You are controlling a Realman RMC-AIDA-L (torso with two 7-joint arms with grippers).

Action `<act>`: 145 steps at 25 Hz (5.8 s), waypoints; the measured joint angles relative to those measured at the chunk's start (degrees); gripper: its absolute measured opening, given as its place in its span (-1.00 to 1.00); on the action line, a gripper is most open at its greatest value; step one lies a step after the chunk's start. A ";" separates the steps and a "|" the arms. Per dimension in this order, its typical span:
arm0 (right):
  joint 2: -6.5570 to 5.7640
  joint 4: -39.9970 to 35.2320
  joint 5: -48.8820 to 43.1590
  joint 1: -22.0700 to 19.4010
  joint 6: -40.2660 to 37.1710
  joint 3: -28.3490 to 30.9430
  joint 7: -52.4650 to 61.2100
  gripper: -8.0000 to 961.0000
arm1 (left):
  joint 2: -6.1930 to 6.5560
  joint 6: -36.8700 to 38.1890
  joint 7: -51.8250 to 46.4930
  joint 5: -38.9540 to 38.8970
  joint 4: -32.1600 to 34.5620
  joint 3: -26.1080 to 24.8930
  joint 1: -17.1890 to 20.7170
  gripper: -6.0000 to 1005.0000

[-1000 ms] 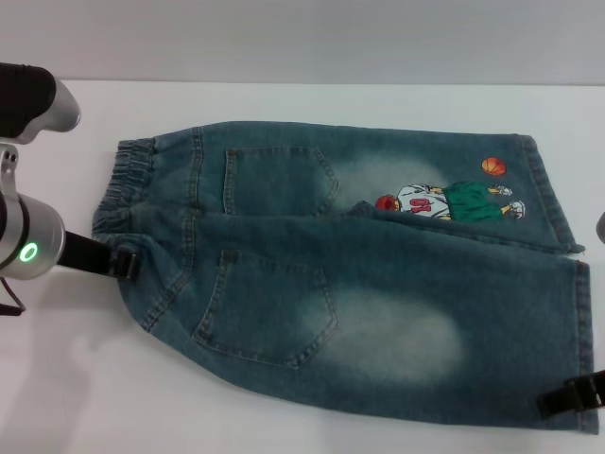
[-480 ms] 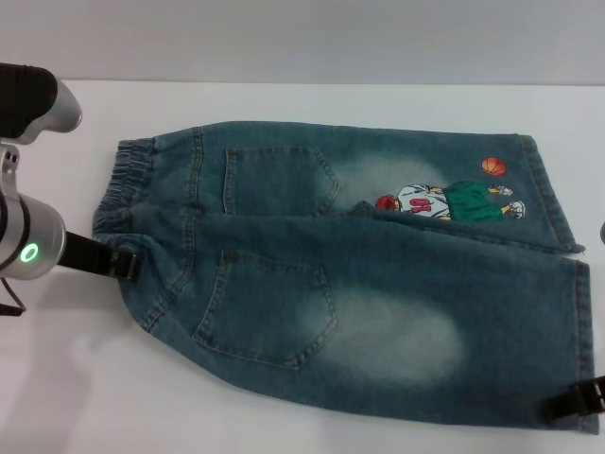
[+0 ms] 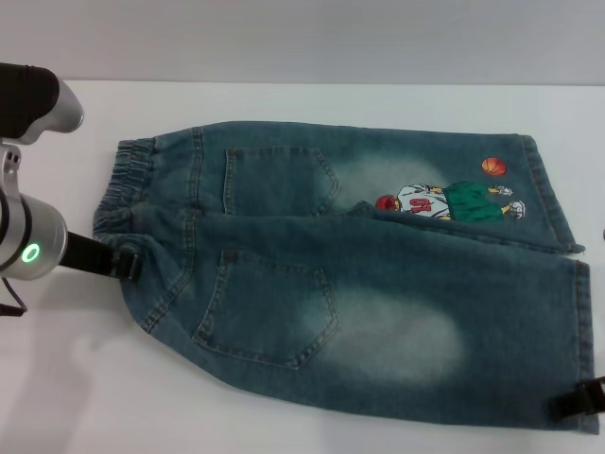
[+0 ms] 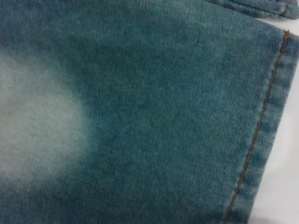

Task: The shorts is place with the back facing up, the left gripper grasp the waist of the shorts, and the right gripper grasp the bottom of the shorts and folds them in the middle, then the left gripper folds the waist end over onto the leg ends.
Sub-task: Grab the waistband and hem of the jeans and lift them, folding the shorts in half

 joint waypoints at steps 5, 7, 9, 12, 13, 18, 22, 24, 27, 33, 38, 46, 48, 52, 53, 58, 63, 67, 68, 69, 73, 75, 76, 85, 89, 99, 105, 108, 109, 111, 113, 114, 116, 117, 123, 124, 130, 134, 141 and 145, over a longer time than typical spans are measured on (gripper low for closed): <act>0.00 0.39 0.23 0.27 -0.62 -1.17 0.65 0.54 | 0.00 -0.01 0.00 0.00 0.00 0.01 -0.04 -0.55; 0.00 0.59 0.30 0.32 -0.93 -1.48 0.74 0.54 | 0.00 -0.01 0.00 0.00 0.00 0.05 -0.06 -0.55; 0.00 0.68 0.40 0.37 -1.27 -1.59 0.80 0.54 | 0.00 0.00 0.00 0.00 0.00 0.07 -0.10 -0.55; 0.00 0.71 0.47 0.52 -1.56 -1.85 0.95 0.54 | 0.00 0.03 0.00 -0.04 0.00 0.09 -0.14 -0.55; 0.00 0.72 0.48 0.61 -1.77 -2.03 1.16 0.54 | 0.00 0.04 0.00 -0.07 0.00 0.09 -0.17 -0.55; 0.00 0.77 0.51 0.70 -2.32 -2.08 1.36 0.54 | 0.00 0.07 0.04 -0.09 0.00 0.09 -0.38 -0.55; 0.00 1.57 0.59 0.70 -3.20 -2.08 1.40 0.54 | 0.00 0.09 0.07 -0.10 0.00 0.09 -0.59 -0.55; -0.01 2.05 1.00 0.72 -3.91 -2.04 1.41 0.54 | 0.00 0.09 0.08 -0.10 0.00 0.09 -0.61 -0.55; -0.01 2.15 1.87 0.86 -4.38 -2.11 1.40 0.54 | 0.00 0.09 0.09 -0.09 0.00 0.09 -0.61 -0.55; -0.03 2.59 2.86 1.48 -5.14 -2.23 1.41 0.53 | 0.00 0.09 0.09 -0.09 0.01 0.09 -0.59 -0.55; -0.13 2.77 2.99 2.03 -5.26 -2.25 1.46 0.50 | 0.00 0.13 0.09 -0.09 0.07 0.09 -0.57 -0.55; -0.35 3.70 6.29 3.08 -5.56 -2.90 -1.09 -0.03 | 0.00 0.19 0.08 -0.09 0.02 0.09 -0.57 -0.55; -0.35 3.99 6.42 3.50 -5.88 -3.22 -1.25 -0.16 | 0.00 0.30 0.06 -0.09 -0.02 0.09 -0.58 -0.55; -0.35 5.17 6.57 4.46 -6.92 -3.75 -1.36 -0.32 | 0.00 0.75 -0.10 -0.09 -0.24 -0.14 -0.61 -0.55; -0.35 5.46 6.65 4.58 -7.25 -3.82 -1.42 -0.36 | 0.00 0.83 -0.14 -0.09 -0.35 -0.18 -0.62 -0.55; -0.36 6.15 8.28 5.11 -9.03 -3.64 -2.55 -0.55 | 0.00 1.44 -0.29 -0.09 -0.57 -0.34 -0.65 -0.55; -0.44 5.96 9.50 5.25 -13.81 -3.67 -4.00 -0.89 | 0.00 2.20 -0.42 -0.09 -0.56 -0.40 -0.65 -0.55; -0.44 7.40 13.09 5.36 -20.06 -3.68 -7.21 -0.95 | 0.00 3.12 -0.49 -0.09 -0.57 -0.45 -0.33 -0.55; -0.44 8.13 13.81 5.44 -22.01 -3.67 -7.90 -0.95 | 0.00 3.50 -0.52 -0.10 -0.60 -0.45 -0.26 -0.55; -0.44 8.77 14.30 5.50 -23.56 -3.66 -8.46 -0.95 | 0.00 3.74 -0.58 -0.09 -0.60 -0.45 -0.21 -0.55; -0.44 11.66 14.84 5.61 -30.31 -3.81 -10.61 -0.95 | -0.01 5.72 -1.23 -0.09 -0.83 -0.44 0.41 -0.55; -0.44 12.41 15.20 5.28 -33.06 -3.66 -11.63 -0.95 | -0.04 7.12 -1.50 -0.09 -1.13 -0.44 1.02 -0.55; -0.44 12.65 15.57 5.06 -34.23 -3.49 -12.09 -0.95 | -0.04 7.84 -1.71 -0.10 -1.29 -0.44 1.28 -0.55; -0.32 12.53 19.03 2.26 -43.35 -0.95 -17.01 -0.95 | 0.03 14.78 -3.66 -0.19 -2.22 -0.57 4.15 -0.55; -0.19 14.29 25.07 -0.17 -52.55 -0.84 -23.71 -0.95 | 0.02 18.52 -4.53 -0.23 -2.25 -0.59 5.44 -0.55; -0.19 26.01 48.68 -1.50 -82.28 -3.09 -52.79 -0.94 | -0.03 30.38 -5.01 -0.66 1.19 0.25 6.40 -0.56; -0.22 29.00 54.40 -0.44 -95.13 -5.57 -58.58 -0.94 | 0.09 34.87 -4.41 -2.25 4.91 0.50 4.86 -0.56; -0.18 29.67 54.90 -0.52 -98.77 -6.48 -58.28 -0.94 | 0.07 36.60 -4.38 -2.53 5.88 0.63 4.66 -0.56; -0.18 29.82 55.07 -0.57 -99.05 -6.77 -58.07 -0.94 | 0.08 37.34 -4.36 -2.74 6.28 0.70 4.57 -0.55; -0.12 29.86 55.54 -0.82 -99.22 -7.61 -57.60 -0.94 | 0.11 38.46 -4.31 -3.05 6.91 0.77 4.34 -0.55; -0.05 30.28 55.88 -0.93 -99.45 -8.59 -57.33 -0.94 | 0.13 39.51 -4.29 -3.08 7.82 0.82 3.91 -0.55; -0.03 30.62 56.05 -0.91 -99.55 -9.03 -57.21 -0.94 | 0.13 39.85 -4.28 -3.09 8.26 0.84 3.72 -0.54; -0.03 31.48 56.84 -0.62 -99.77 -9.63 -57.13 -0.94 | 0.14 40.45 -3.79 -3.43 9.17 0.85 3.24 -0.54; -0.06 31.80 57.31 -0.47 -99.89 -9.85 -57.11 -0.94 | 0.15 40.80 -3.38 -3.81 9.77 0.86 2.92 -0.54; -0.05 33.32 60.26 -0.37 -102.55 -10.34 -57.06 -0.94 | 0.17 44.54 -0.64 -7.09 14.00 0.88 1.18 -0.52; -0.05 33.85 60.68 -0.34 -103.69 -10.56 -57.05 -0.94 | 0.17 44.54 -0.64 -7.09 14.00 0.88 1.18 -0.52; -0.08 35.26 61.32 -0.16 -108.31 -11.18 -55.92 -0.93 | 0.12 49.38 0.32 -8.71 17.67 0.91 0.33 -0.51; -0.19 35.64 61.33 0.31 -109.36 -11.00 -55.15 -0.93 | 0.12 50.47 0.34 -8.94 19.77 0.91 -0.73 -0.50; -0.61 38.55 61.34 3.24 -110.03 -11.18 -54.90 -0.93 | 0.12 57.93 2.87 -8.99 24.50 3.73 -2.19 -0.49; -0.62 39.88 61.06 4.59 -110.02 -11.17 -54.88 -0.93 | 0.01 61.17 4.50 -8.98 25.81 5.34 -2.64 -0.48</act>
